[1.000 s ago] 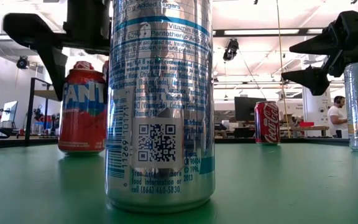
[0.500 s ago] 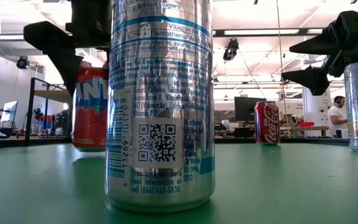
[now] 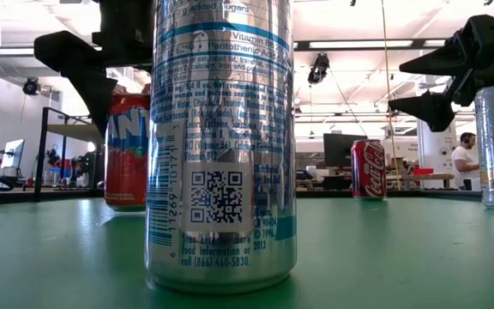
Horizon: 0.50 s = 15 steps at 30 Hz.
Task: Place canned beverage on shelf
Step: Put the red soda can aligned with the other red soda can on the shelf
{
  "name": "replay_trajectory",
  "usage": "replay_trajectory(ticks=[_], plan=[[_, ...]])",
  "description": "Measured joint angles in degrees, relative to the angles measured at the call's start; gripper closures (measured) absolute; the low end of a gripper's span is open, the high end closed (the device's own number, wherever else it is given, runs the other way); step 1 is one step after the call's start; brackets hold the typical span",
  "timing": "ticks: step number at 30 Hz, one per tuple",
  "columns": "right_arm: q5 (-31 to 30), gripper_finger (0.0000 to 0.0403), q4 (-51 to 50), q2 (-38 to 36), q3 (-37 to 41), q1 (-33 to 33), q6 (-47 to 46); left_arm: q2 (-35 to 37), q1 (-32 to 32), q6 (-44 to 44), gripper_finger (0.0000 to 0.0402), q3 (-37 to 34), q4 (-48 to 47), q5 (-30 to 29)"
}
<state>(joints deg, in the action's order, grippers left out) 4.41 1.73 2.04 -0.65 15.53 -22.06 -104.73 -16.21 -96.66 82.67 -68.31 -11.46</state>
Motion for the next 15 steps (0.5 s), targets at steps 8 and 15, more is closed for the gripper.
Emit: replay_trajectory(ticks=[8,15], plan=[[0.0,0.0021,0.0,0.0,0.0,0.0,0.0,0.0,0.0,-5.3,0.0109,0.0,0.0,1.0],[0.0,0.0021,0.0,0.0,0.0,0.0,0.0,0.0,0.0,-6.9,0.0108,0.0,-0.3,1.9]])
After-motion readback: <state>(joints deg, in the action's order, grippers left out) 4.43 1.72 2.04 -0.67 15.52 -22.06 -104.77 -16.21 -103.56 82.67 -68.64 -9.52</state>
